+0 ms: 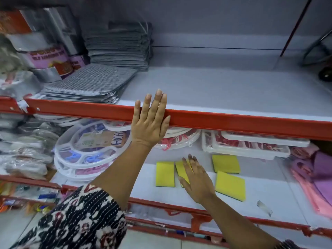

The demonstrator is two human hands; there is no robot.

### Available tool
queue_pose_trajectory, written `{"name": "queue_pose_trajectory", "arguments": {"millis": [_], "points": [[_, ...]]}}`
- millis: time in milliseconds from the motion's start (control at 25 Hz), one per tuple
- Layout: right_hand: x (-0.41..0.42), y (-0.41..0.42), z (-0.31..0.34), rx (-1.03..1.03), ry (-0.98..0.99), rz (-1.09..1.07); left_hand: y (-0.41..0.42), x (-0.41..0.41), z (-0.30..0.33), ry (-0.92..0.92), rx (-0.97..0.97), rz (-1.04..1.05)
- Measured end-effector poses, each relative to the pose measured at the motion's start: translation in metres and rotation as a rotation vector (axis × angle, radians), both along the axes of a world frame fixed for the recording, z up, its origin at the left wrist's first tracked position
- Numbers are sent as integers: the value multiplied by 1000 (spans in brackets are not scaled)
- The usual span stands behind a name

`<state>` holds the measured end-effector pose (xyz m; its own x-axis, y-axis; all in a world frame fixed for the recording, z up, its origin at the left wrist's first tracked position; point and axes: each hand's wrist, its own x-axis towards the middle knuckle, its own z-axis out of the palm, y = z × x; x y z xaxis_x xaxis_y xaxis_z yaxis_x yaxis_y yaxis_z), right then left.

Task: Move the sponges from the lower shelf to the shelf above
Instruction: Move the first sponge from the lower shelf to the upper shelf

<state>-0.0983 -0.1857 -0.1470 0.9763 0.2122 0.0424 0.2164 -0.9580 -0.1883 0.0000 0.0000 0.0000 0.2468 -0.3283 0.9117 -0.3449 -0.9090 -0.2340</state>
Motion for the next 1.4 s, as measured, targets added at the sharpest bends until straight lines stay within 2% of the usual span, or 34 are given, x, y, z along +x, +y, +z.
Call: {"name": "queue_pose_trajectory", "arguments": {"millis": [160,320,520,760,1000,1200,1320,1400], "points": [[25,6,-15,23,274,-107,-3,0,-4,-46,-17,11],[35,13,-17,47,341,-139,-1,4,-4,-48,-16,-3],[20,7,-9,89,272,-172,-3,3,-4,-60,-17,-3],[-34,-14,25,206,14,-189,-2,-1,0,-4,-43,5],[-72,-21,95,343,-469,-155,-3,-5,0,4,-54,-15],[-56,-12,184,437,-811,-71,-3,-5,-1,-16,-51,-27],[-24,-8,235,412,-869,-90,-4,-5,3,-27,-50,-23],[5,-7,259,354,-732,-165,-3,-4,2,-28,-44,-20]]}}
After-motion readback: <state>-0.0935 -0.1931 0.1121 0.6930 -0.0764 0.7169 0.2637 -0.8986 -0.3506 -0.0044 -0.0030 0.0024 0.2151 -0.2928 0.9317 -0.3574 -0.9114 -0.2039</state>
